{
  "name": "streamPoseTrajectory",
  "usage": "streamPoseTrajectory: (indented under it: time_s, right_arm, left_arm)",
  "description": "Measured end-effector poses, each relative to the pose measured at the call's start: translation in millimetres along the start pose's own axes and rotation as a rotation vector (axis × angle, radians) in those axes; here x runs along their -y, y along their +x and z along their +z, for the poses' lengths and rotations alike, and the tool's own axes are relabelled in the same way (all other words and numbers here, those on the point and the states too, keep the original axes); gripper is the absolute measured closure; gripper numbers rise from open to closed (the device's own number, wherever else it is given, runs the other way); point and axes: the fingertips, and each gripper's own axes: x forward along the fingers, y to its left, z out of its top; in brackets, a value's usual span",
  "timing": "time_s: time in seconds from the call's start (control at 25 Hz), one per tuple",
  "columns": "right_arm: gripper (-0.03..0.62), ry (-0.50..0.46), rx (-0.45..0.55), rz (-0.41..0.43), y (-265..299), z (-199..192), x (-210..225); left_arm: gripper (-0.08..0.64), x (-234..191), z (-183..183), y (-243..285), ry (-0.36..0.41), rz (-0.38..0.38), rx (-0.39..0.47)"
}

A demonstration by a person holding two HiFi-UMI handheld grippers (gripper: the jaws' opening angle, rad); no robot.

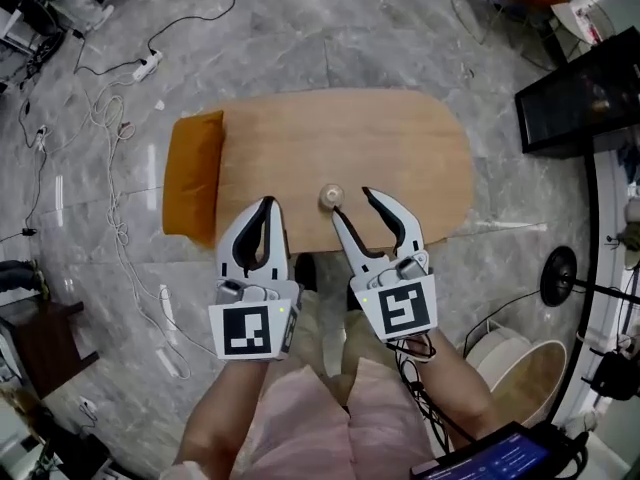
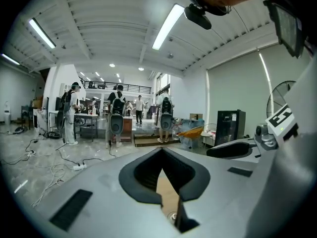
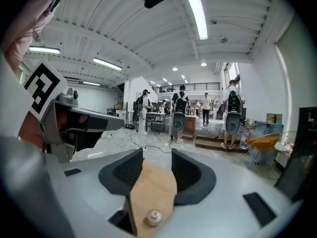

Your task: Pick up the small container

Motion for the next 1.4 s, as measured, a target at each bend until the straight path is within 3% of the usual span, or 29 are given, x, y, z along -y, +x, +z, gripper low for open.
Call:
streamPoseTrajectory:
  time_s: [0.4,0.56,0.72,0.88,1.08,1.4]
  right_arm:
    - [0.164,0.022,-0.083,-0.040,39,-102,-10]
    - [0.127,0.077,-0.113,-0.065,44,-158,-14]
    - [0.103,0.116,-0.156,-0.071,54,-214,-7]
    - [0.083,0.125,-0.156,-0.076,66,-239,-6]
    - [0.066,0.149,-0.171,-0.096,83,-260,-3]
    - [0.040,0.133,-0.183,-0.075,113,-288,-9]
  left_arm:
    - [0.548,-17,-94,32,0.011,-0.034,-0.092]
    - [0.548,-13,-145,38,-0.018,-0.029,-0.149]
    - [0.548,-4,-190,57,0.026,-0.063,-0.171]
    - [0.548,0,-214,65,0.050,-0.081,-0.181]
    - [0.548,-4,-230,74,0.013,-0.095,-0.171]
    - [0.548,-31,-269,78,0.009,-0.050,-0.260]
